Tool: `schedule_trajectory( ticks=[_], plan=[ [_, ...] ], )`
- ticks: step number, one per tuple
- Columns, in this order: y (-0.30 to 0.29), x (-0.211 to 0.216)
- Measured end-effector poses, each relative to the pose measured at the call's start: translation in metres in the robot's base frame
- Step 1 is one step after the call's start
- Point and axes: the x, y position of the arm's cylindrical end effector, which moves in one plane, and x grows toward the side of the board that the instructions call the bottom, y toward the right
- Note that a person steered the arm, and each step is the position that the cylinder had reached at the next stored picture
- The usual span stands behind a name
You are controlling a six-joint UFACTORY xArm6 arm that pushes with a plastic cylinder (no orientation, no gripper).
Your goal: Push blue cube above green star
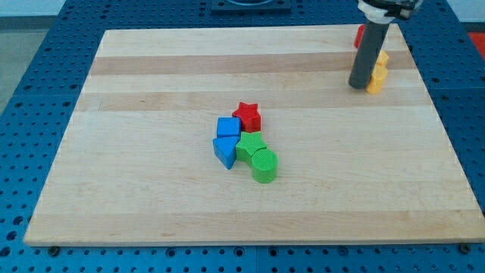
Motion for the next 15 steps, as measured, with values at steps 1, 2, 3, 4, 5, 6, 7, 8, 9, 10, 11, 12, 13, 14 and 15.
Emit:
schedule_trajectory(
  ticks=[1,2,3,4,5,6,7,8,9,10,11,12,13,14,15],
  plan=[
    [0.0,0.0],
    [0.001,0.002],
    [-0.011,0.002],
    [-0.078,0.002],
    [-0.147,0.002],
    [-0.213,0.001],
    [-0.276,0.002],
    [-0.315,0.002],
    [-0.297,0.069],
    [-0.297,0.077],
    [-0.297,0.077],
    [-0.287,0.085],
    [-0.268,0.085],
    [-0.238,0.085],
    [-0.216,0.084]
  ],
)
